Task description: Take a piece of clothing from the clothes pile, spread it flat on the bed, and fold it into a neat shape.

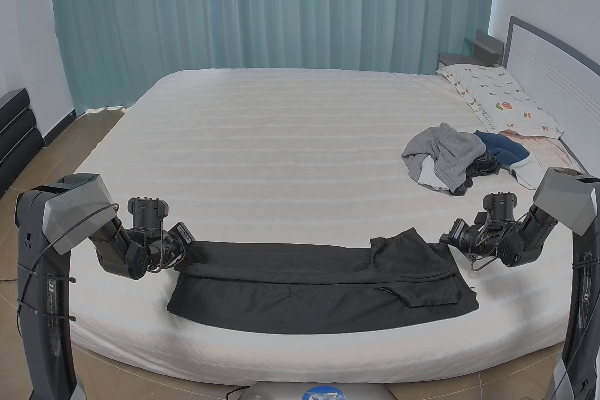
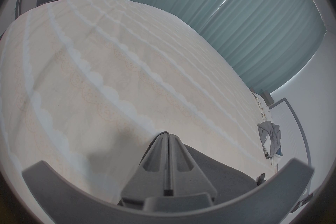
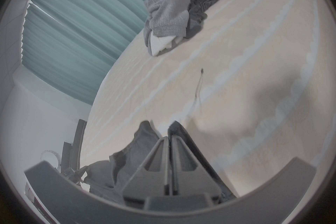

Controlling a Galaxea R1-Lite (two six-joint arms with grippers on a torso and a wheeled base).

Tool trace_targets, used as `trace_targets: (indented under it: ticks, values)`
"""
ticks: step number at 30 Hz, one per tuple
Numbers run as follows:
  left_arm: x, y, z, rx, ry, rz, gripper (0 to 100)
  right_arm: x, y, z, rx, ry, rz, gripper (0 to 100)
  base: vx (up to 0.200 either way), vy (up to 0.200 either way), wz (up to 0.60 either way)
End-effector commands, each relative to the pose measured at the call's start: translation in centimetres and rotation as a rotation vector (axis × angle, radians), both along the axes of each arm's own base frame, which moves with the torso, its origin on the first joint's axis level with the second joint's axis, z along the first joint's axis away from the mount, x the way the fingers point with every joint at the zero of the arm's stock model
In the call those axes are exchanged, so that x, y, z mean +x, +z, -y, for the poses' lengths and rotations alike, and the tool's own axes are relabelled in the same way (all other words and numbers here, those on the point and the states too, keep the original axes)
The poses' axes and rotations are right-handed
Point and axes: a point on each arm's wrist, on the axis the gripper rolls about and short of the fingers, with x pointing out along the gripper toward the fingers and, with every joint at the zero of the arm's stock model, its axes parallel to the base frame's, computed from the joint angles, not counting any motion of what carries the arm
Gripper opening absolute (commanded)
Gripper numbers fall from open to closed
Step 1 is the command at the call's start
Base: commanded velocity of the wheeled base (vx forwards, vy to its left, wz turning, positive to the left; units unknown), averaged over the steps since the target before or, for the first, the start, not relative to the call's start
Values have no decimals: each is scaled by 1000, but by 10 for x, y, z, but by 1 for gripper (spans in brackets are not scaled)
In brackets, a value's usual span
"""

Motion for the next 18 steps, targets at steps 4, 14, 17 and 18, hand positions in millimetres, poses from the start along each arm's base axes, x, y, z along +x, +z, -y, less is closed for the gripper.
trace_targets:
  ticks: [4, 14, 17, 18]
  values:
    - [0, -2, -1, 19, 25, -4, 0, 4, 2, 7, 0, -19, 24, 0, 0, 0, 0]
    - [-6, -3, -1, 23, 23, -24, 100, 2, 1, 9, -5, -21, 20, 100, 0, 0, 0]
    - [-8, -4, -1, 23, 22, -28, 100, 1, 7, 10, -9, -20, 33, 100, 0, 0, 0]
    - [-8, -3, -1, 23, 22, -27, 100, 1, 12, 11, -11, -20, 46, 100, 0, 0, 0]
